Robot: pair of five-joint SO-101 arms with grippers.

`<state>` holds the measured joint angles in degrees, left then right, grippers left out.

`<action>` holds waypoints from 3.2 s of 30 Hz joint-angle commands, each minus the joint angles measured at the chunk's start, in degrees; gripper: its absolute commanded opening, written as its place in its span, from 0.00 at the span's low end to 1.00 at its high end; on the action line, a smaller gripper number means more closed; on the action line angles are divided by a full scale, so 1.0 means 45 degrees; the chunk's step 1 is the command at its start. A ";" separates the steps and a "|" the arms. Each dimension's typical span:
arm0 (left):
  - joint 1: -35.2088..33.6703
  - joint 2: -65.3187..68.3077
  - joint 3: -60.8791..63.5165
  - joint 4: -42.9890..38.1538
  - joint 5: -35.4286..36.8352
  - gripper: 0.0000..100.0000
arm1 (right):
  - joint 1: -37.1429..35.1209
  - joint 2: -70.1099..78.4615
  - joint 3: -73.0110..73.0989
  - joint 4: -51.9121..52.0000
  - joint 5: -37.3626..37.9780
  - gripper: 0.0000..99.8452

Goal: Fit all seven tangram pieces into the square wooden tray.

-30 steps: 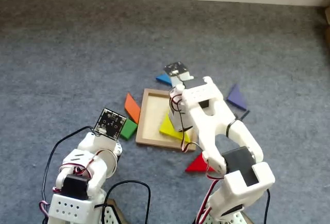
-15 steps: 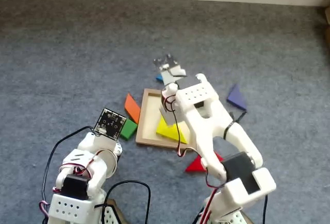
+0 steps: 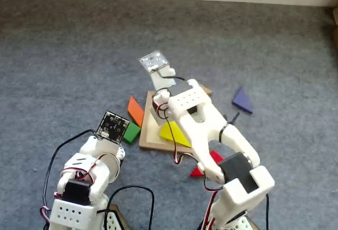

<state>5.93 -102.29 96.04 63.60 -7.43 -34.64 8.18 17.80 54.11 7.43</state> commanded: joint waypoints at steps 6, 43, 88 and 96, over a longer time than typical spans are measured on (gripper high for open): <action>-0.0029 -0.0205 0.0244 0.0039 0.0059 0.01 | 0.0127 0.1495 -0.0908 -0.0537 -0.0078 0.01; -0.0029 -0.0205 0.0244 0.0059 0.0059 0.01 | 0.2803 -0.7004 0.3194 0.1709 -0.0117 0.02; -0.0029 -0.0205 0.0244 0.0059 0.0059 0.01 | 0.2628 -0.7883 1.0989 0.0010 0.8088 0.32; -0.0029 -0.0205 0.0244 0.0059 0.0059 0.01 | 0.2667 -0.8020 1.1087 -0.0010 0.8049 0.15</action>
<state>5.93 -102.29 96.04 63.60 -7.43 -22.07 -27.34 67.47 56.13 43.47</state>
